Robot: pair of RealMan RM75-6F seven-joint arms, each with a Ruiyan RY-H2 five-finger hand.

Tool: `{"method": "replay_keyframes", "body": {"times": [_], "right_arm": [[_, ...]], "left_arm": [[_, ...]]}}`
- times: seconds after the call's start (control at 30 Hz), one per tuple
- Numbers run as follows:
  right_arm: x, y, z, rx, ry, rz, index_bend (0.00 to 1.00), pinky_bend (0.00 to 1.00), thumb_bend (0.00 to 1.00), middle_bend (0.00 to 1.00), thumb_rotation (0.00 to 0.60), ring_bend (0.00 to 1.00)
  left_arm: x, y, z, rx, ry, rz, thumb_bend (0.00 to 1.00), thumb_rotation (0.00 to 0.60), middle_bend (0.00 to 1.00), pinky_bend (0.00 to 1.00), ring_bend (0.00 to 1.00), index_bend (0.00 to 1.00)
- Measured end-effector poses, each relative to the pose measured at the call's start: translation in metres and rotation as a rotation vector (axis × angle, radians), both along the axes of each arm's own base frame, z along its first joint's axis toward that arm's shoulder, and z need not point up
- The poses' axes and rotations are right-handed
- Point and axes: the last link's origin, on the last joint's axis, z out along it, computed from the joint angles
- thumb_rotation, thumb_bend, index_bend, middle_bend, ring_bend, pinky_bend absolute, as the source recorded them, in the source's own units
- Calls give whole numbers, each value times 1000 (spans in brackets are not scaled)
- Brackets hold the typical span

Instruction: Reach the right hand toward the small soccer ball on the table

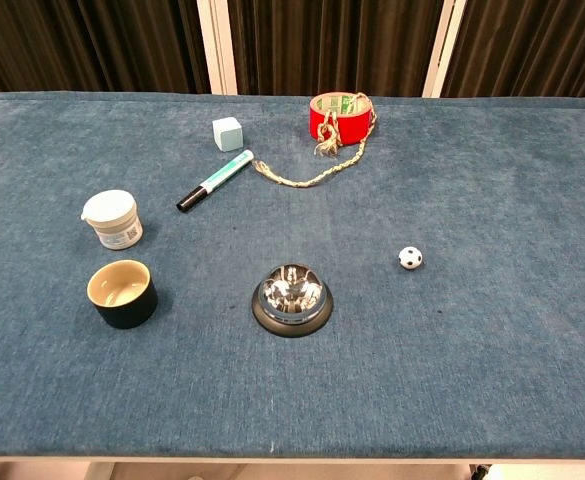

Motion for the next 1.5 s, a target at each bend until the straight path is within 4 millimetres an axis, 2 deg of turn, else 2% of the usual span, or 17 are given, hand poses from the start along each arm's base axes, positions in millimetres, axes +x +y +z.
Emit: {"method": "replay_keyframes", "body": {"times": [0.3, 0.53, 0.83, 1.13, 1.5], "right_arm": [[14, -37, -40, 159, -84, 83, 276, 84, 389, 68, 600, 86], [21, -68, -84, 289, -120, 126, 345, 84, 389, 68, 600, 87], [31, -96, -131, 342, -171, 158, 393, 84, 388, 69, 600, 87], [43, -118, -160, 370, -254, 168, 436, 84, 389, 68, 600, 91], [65, -130, -184, 426, -315, 220, 448, 84, 388, 68, 600, 95]], "left_arm": [[1, 0, 0, -8, 35, -17, 410, 600, 0, 95, 6, 172], [0, 1, 0, -8, 41, -16, 410, 600, 0, 95, 6, 172], [0, 2, -1, -14, 51, -22, 411, 600, 0, 95, 6, 172], [-1, 3, -2, -19, 64, -25, 410, 600, 0, 95, 6, 172], [-1, 3, -2, -20, 65, -21, 410, 600, 0, 95, 6, 172]]}}
